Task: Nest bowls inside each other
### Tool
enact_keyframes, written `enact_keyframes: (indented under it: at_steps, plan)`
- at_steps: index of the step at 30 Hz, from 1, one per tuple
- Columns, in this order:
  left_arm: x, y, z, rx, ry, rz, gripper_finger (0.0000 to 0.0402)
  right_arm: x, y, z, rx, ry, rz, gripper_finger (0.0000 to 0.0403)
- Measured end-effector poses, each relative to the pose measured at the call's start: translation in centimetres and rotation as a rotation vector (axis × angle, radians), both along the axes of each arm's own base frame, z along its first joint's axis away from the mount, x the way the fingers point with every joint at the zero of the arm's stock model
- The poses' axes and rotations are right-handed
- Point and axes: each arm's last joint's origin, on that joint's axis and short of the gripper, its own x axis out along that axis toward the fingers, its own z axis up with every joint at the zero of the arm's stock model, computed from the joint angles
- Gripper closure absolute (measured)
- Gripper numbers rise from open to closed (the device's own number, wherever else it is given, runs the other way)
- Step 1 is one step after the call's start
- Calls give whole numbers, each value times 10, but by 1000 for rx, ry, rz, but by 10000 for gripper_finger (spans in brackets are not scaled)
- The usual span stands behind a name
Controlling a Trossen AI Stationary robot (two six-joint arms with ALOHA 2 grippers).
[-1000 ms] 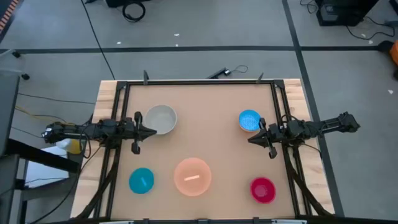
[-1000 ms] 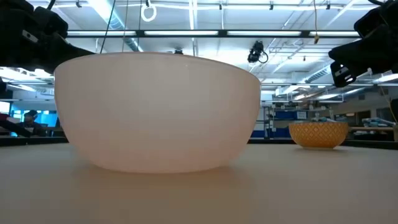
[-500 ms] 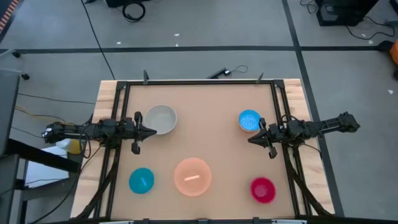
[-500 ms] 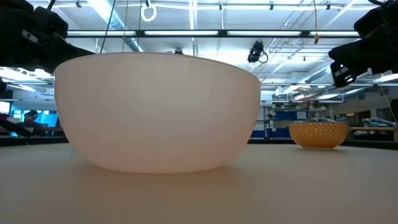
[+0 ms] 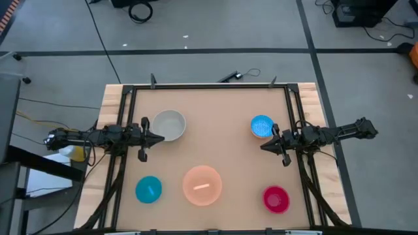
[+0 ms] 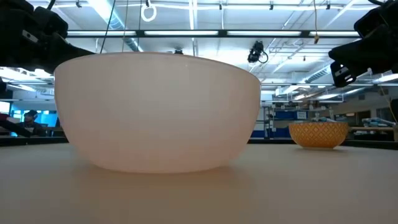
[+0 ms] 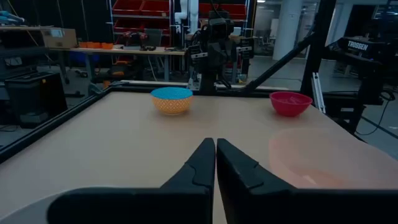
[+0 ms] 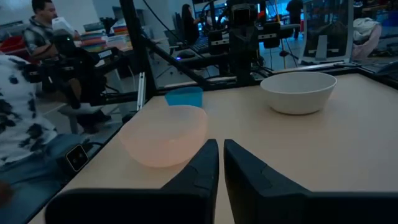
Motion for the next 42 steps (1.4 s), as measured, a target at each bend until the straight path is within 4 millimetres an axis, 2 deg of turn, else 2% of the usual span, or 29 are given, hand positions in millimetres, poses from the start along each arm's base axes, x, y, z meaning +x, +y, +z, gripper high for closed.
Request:
enact_keyframes:
  at_steps: [19, 24, 28, 35, 40, 42]
  plan:
    - [0, 0, 0, 47, 2, 0, 381, 0, 0, 0, -1, -2, -14, 368]
    - [0, 0, 3, 46, -30, 1, 381, 0, -6, 12, -101, -131, -181, 368]
    - [-1, 0, 12, -34, -127, -3, 381, -2, -7, 25, -9, -261, -197, 368]
    - [2, -2, 7, -57, -66, -57, 381, 3, -17, 18, 342, -209, -511, 368]
    - [7, -1, 7, -50, -62, -19, 381, 7, -30, 13, 334, -206, -823, 368]
    - [9, -1, 10, -42, -88, -6, 381, 11, -34, 19, 308, -227, -804, 368]
